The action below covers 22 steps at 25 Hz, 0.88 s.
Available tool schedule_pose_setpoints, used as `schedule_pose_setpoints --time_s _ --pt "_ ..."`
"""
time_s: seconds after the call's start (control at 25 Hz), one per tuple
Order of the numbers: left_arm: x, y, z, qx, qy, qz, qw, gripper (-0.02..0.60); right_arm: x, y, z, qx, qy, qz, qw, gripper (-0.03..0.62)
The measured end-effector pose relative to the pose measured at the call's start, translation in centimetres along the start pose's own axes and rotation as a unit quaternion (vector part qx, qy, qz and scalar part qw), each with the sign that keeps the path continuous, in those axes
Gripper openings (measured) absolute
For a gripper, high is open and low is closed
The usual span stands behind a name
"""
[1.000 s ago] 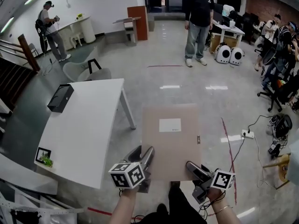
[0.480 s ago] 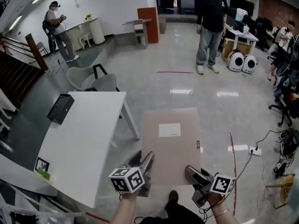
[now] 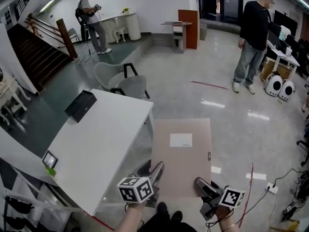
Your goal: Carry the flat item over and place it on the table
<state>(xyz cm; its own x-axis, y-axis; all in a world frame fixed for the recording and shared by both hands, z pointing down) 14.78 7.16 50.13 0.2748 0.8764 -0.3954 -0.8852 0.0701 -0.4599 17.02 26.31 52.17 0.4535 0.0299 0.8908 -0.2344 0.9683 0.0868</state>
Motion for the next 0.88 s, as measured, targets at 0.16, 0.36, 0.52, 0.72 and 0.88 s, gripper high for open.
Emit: schedule_pose_setpoints --time_s 0.16,0.36,0.52,0.72,0.88 --pt "-3.1 -1.1 -2.2 0.011 0.010 -0.035 0.9993 0.213 1.0 -4.5 -0.9 -0.032 -0.009 -0.023 0.999 0.325" --pt "-10.0 -1.1 -6.2 0.033 0.037 -0.080 0.9955 0.213 1.3 -13.1 -0.5 -0.084 -0.014 -0.040 0.996 0.325" --pt "-15.0 -1.3 -8.6 0.054 0.063 -0.115 0.9899 0.213 1.7 -19.4 -0.3 -0.128 -0.008 -0.062 0.990 0.325" --pt "-20.8 -0.5 -10.7 0.076 0.092 -0.161 0.9797 0.212 2.0 -26.3 1.1 -0.182 -0.012 -0.085 0.980 0.325" --pt "-24.8 1.0 -11.7 0.093 0.112 -0.198 0.9692 0.213 1.5 -31.0 2.8 -0.222 -0.016 -0.112 0.968 0.325"
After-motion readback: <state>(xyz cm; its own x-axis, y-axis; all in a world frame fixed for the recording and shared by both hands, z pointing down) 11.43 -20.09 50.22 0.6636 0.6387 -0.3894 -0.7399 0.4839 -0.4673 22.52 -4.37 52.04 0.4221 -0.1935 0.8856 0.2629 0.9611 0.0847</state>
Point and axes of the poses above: the fingertips, and each gripper's own axes: y backward along the fingers, x to its right, z out of its underside, the point moved 1 cm from there along y, backward along the fingers, and after that the axes turned 12 degrees about -z, right-handed, at the moved point
